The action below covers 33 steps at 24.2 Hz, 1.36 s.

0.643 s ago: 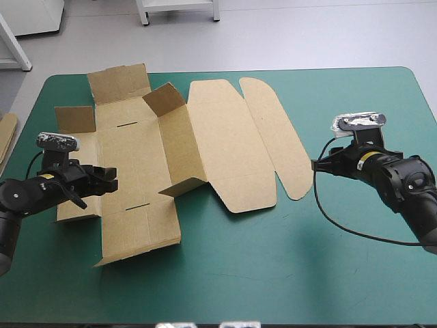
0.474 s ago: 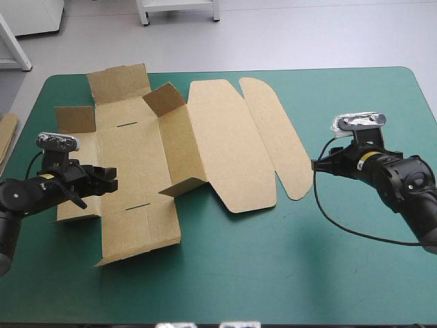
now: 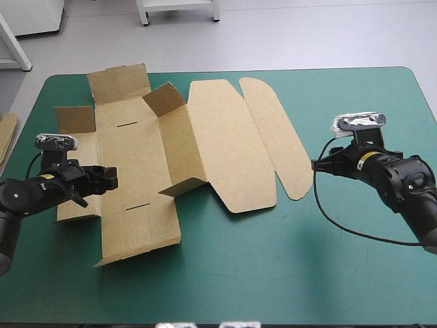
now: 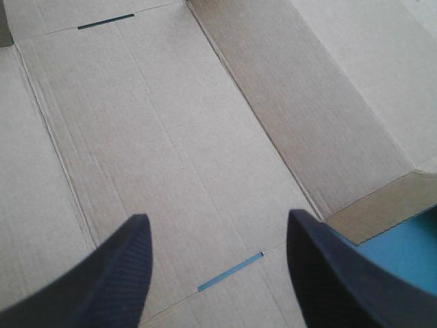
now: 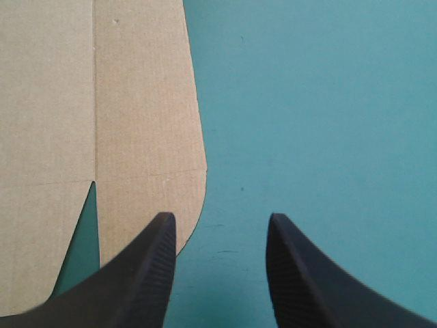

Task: Fold the box

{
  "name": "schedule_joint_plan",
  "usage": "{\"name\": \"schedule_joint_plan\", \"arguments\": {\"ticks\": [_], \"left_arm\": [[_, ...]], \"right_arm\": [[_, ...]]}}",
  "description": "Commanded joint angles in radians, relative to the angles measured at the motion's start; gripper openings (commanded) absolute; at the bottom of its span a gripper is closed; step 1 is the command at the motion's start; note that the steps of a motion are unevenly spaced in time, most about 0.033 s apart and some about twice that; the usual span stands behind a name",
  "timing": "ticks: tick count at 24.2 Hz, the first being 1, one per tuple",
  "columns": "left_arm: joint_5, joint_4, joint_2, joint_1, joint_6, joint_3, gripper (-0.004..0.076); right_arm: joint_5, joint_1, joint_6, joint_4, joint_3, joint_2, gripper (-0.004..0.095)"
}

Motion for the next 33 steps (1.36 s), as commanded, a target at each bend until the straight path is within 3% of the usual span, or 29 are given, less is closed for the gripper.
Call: {"name": "schedule_joint_plan", "arguments": {"ticks": [1, 6, 12, 14, 16, 18, 24, 33], "left_arm": [[-0.038, -0.026, -0.018, 0.001, -0.045, -0.032, 0.0421], [-0.051, -0.033, -0.018, 0.094, -0.078, -0.032, 0.0421], [-0.051, -0.068, 0.001, 0.332, -0.078, -0.032, 0.042], [-0.038, -0.106, 0.042, 0.407, -0.063, -0.032, 0.0421], [-0.021, -0.149, 0.119, 0.489, -0.06, -0.032, 0.0421], [0.022, -0.246, 0.199, 0.544, 0.028, -0.032, 0.0422], [0.175, -0.356, 0.428, 0.622, 0.172, -0.032, 0.0433], [0.085, -0.411, 0.507, 0.627, 0.231, -0.038, 0.0433]], "right_arm": [[-0.057, -0.007, -0.007, -0.011, -0.037, -0.019, 0.0401], [-0.059, -0.007, -0.007, -0.011, -0.037, -0.019, 0.0401], [-0.061, -0.007, -0.016, -0.009, -0.037, -0.019, 0.0401], [-0.059, -0.007, -0.062, 0.024, -0.037, -0.019, 0.0401], [-0.047, -0.007, -0.155, 0.129, -0.037, -0.019, 0.0402], [-0.063, -0.007, -0.196, 0.173, -0.037, -0.019, 0.0412], [-0.066, -0.007, -0.244, 0.222, -0.037, -0.019, 0.0465], [-0.055, -0.007, -0.244, 0.215, -0.037, -0.019, 0.0465]]}}
